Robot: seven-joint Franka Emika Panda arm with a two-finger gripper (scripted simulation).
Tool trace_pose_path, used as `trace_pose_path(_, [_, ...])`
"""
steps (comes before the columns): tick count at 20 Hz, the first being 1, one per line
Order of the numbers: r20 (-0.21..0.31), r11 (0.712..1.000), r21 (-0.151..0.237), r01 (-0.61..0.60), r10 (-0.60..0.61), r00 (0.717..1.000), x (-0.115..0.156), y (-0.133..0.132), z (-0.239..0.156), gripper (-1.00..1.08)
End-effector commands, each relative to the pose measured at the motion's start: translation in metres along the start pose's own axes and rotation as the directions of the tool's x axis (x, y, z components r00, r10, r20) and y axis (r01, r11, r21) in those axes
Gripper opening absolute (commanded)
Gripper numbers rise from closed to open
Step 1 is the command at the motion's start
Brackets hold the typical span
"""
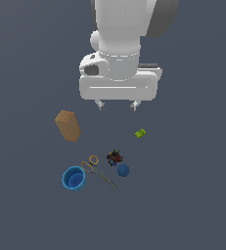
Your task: Pick up a designated object from a clutter of objects.
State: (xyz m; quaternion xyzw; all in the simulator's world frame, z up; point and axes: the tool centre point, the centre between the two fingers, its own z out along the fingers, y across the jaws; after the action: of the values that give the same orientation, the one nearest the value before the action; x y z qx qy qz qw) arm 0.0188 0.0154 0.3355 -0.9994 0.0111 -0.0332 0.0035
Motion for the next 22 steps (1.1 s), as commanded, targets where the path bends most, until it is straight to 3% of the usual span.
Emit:
trace_pose_path(1, [0.0,1.0,0.0,0.0,0.0,1.0,0.0,0.0,0.0,1.0])
trace_pose_path(10, [0.019,0.999,0.024,0.041,-0.041,0.999,0.001,-0.026,0.01,1.0])
trace_pose_path(22, [0.024,0.999,0.023,-0.03,0.029,0.999,0.006,-0.023,0.027,1.0])
